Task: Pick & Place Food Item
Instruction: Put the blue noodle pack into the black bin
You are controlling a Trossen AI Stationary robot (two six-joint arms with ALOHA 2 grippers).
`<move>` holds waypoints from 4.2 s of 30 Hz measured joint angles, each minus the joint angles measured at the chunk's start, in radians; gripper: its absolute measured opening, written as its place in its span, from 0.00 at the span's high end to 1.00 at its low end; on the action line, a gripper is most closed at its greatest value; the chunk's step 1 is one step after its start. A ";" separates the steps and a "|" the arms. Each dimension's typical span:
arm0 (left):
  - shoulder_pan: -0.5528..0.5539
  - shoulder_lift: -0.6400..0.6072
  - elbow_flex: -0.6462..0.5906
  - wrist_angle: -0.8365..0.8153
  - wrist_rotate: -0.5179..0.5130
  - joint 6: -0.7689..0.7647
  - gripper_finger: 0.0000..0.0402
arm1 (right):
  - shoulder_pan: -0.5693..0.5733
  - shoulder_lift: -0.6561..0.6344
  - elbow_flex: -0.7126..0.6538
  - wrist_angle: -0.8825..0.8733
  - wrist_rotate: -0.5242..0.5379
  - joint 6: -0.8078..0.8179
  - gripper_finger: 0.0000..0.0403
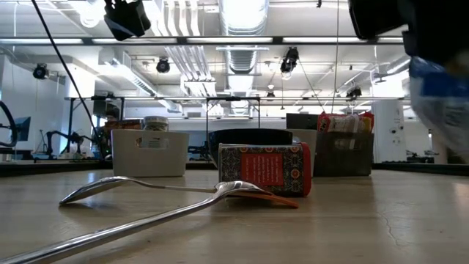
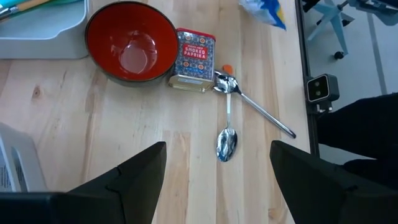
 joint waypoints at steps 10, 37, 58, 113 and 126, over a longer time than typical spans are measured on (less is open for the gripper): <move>0.000 -0.001 0.000 -0.008 0.000 0.004 0.27 | -0.006 -0.159 -0.004 -0.135 0.212 -0.010 0.98; 0.001 -0.001 0.000 -0.011 -0.023 0.001 0.27 | -0.360 -0.616 -0.006 -0.239 0.596 -0.522 0.98; 0.002 -0.001 0.000 0.000 -0.087 0.000 0.27 | -0.974 -0.600 -0.009 -0.074 0.123 -1.129 0.98; 0.142 -0.001 0.000 0.020 -0.155 -0.131 0.27 | -1.401 -0.252 -0.325 0.579 -0.421 -1.001 0.98; 0.141 -0.001 0.000 0.028 -0.154 -0.131 0.27 | -1.365 -0.250 -0.432 0.714 -0.340 -0.892 0.98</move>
